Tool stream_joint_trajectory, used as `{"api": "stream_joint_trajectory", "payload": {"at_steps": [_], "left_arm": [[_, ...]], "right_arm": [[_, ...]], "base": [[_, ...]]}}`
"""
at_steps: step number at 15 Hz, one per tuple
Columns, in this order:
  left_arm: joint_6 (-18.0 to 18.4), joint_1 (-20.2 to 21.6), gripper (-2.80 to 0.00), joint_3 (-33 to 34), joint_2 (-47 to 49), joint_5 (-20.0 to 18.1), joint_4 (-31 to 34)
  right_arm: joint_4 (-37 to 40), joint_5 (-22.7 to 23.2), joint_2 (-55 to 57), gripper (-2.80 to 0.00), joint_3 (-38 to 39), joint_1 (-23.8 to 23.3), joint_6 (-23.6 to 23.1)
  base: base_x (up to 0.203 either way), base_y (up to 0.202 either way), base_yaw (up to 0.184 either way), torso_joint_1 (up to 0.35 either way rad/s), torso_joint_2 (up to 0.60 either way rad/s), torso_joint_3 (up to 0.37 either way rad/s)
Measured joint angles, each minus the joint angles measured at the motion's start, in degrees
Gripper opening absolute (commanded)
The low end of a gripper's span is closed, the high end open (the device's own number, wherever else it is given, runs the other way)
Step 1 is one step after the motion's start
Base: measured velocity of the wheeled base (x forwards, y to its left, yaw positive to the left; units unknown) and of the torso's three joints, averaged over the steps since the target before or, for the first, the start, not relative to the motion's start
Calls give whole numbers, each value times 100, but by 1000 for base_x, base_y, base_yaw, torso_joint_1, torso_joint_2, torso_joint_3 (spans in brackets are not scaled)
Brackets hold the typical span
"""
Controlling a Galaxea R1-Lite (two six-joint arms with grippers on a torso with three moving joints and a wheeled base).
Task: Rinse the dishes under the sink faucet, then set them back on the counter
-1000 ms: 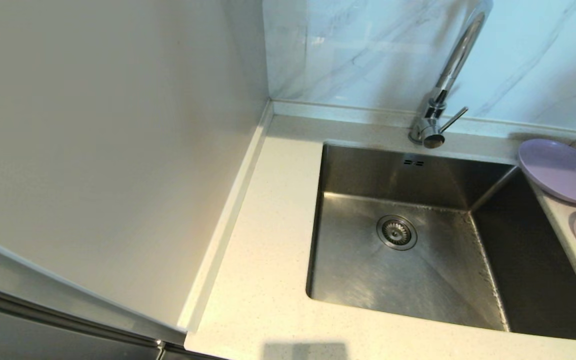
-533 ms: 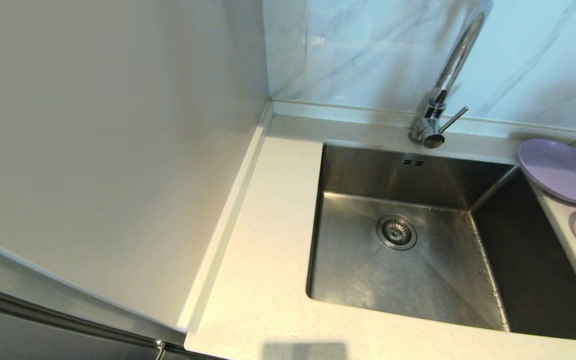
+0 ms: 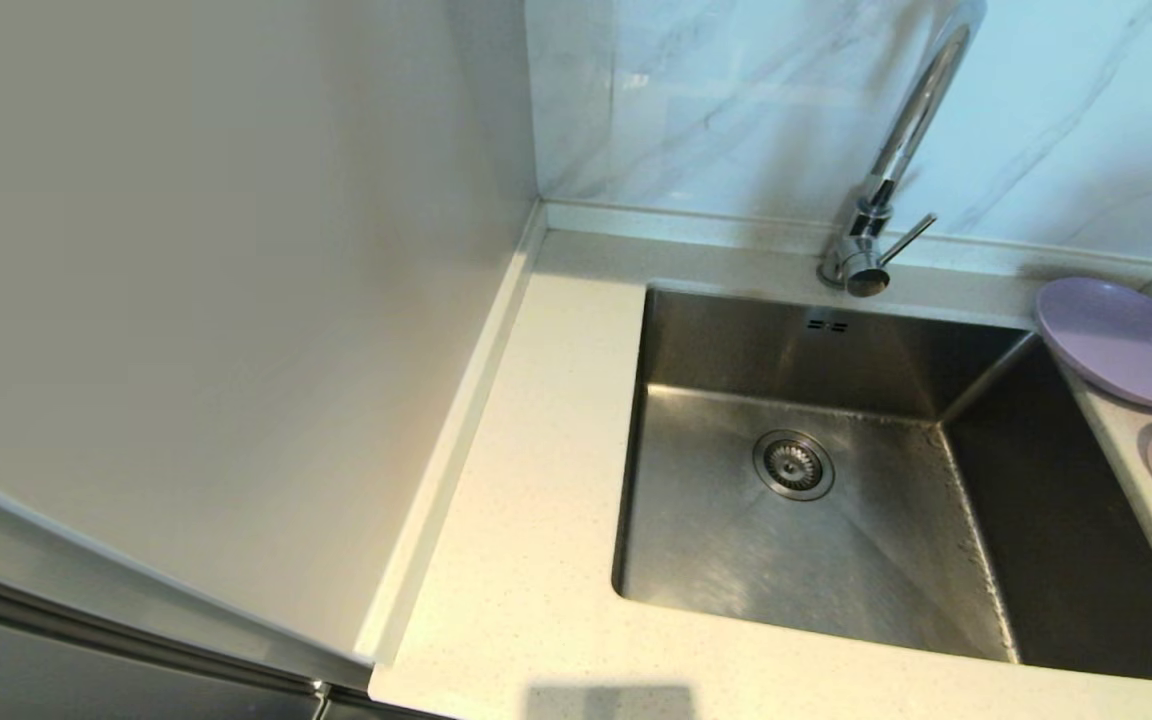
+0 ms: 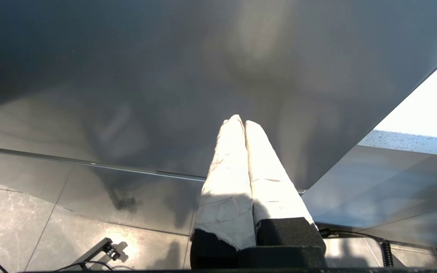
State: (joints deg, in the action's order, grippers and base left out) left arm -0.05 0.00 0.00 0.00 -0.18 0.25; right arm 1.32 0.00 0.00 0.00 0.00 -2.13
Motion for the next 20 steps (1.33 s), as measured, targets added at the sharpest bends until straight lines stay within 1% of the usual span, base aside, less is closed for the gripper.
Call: {"api": "stream_joint_trajectory", "payload": {"at_steps": [20], "left_arm": [[-4, 0, -280, 0, 0, 0, 0]], "right_arm": [[24, -2, 0, -280, 0, 0, 0]], "base": [[0, 0, 0, 0, 0, 0]]}}
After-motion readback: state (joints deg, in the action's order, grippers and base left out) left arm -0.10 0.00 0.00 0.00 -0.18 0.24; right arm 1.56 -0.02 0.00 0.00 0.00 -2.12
